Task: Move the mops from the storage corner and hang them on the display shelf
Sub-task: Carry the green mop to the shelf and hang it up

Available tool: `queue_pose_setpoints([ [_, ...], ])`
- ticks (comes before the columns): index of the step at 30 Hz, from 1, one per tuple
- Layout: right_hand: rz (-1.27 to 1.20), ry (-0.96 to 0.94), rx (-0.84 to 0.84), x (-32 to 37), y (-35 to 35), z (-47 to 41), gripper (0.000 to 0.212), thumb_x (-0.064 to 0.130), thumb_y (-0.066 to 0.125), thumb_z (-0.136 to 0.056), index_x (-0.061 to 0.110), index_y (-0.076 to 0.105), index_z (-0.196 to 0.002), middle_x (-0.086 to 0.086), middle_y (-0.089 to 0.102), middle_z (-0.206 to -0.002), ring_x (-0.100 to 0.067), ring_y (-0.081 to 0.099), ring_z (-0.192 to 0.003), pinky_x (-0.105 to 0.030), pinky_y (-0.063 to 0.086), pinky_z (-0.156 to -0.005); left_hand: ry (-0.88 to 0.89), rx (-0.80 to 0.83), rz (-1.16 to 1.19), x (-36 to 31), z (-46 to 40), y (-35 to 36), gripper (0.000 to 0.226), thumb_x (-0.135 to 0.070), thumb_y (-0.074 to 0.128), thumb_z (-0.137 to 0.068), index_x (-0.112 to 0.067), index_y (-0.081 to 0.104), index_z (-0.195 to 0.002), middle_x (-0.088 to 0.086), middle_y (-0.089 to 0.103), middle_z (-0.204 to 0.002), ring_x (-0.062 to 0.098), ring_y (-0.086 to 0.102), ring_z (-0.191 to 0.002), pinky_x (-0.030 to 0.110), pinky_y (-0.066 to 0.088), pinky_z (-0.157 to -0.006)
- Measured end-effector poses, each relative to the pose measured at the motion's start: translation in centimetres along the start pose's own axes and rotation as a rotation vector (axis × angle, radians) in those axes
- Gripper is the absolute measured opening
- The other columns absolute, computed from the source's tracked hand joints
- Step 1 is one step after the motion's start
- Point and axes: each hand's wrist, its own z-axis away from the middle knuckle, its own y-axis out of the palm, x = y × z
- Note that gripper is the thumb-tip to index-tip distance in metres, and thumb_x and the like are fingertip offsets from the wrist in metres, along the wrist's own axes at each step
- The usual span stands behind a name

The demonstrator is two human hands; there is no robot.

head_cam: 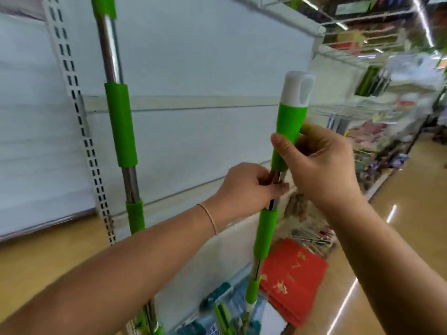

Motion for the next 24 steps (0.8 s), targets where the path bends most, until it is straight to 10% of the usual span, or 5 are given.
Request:
queue_pose_setpoints([
  [16, -0.165, -0.276, 0.186, 4.4, 7.7, -11.9, 0.032, 0.037, 0.068, -0.088, 0.005, 0.069, -0.082, -0.011, 0.067, -0.071, -0.028, 0.064, -0.069, -0.046, 0.054, -0.071, -0.279, -0.391, -0.042, -7.3, -2.7, -10.4, 0.017, -0.013, 0.072, -0.085, 0.002, 0.069, -0.093, 0.014, 0.07, -0.084, 0.035, 0.071, -0.087, 0.048, 0.059, -0.083],
  [24, -0.223, -0.361, 0.149, 7.5, 8.6, -13.3, 0.038, 0.034, 0.069, -0.088, 0.003, 0.06, -0.069, -0.005, 0.05, -0.055, -0.018, 0.045, -0.052, -0.03, 0.034, -0.053, -0.243, -0.465, 0.011, -10.0, -1.5, -13.2, 0.016, -0.007, 0.065, -0.089, 0.005, 0.068, -0.1, 0.018, 0.069, -0.089, 0.028, 0.068, -0.075, 0.046, 0.062, -0.076],
])
